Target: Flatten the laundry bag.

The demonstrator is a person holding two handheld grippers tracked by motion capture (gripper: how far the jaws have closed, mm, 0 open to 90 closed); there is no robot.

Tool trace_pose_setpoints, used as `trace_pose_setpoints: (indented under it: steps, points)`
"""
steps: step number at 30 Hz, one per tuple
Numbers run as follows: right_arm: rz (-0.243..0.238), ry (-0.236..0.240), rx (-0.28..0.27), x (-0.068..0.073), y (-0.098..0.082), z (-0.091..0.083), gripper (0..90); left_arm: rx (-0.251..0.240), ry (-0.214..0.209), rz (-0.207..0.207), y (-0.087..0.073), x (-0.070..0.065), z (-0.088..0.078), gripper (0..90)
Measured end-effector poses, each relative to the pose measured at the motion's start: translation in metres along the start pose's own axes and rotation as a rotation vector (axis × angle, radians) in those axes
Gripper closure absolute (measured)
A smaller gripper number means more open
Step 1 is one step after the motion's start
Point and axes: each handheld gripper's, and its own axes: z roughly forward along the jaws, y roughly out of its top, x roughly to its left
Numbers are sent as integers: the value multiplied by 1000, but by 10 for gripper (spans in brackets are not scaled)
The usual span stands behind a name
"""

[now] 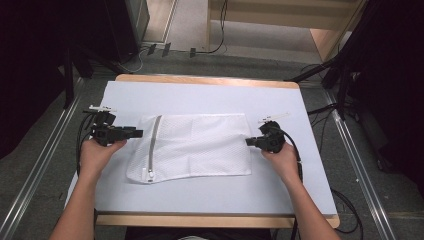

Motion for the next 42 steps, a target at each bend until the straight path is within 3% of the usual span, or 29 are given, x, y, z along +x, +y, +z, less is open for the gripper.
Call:
trace_pose_setpoints:
  steps: [1,2,3,4,6,13,17,19,26,27,31,36,42]
  points:
    - [19,-11,2,-10,-4,-6,900,3,1,1,0,0,1,511]
    - [19,-11,2,-10,-4,-6,900,5,-1,3,0,-1,2,511]
    - [41,-29,-7,-21,-7,-11,900,8,-2,4,0,-2,3,512]
    - [41,-29,-7,-21,-7,-11,900,14,-3,11,1,-2,4,512]
    - [59,-58,-16,-34,-7,-14,900,27,-3,21,2,-6,8,513]
    - [96,-102,-20,-48,0,-10,883,50,-14,40,4,-11,20,514]
    - [67,-121,-43,-41,-1,-15,758,48,-31,48,9,-12,28,517]
    - [55,-129,-99,-30,-4,-28,705,55,-30,47,16,-11,31,518]
    - [37,-110,-143,-7,-24,-45,652,86,-3,49,29,-5,45,513]
    - [29,-112,-129,-2,-33,-45,633,90,0,52,30,-4,47,512]
    - [31,-111,-101,1,-46,-41,603,96,-2,48,32,-1,57,510]
    - [45,-131,-25,1,-61,-33,551,110,-5,55,34,2,72,529]
    - [46,-154,-10,4,-71,-39,553,124,-11,68,36,1,84,590]
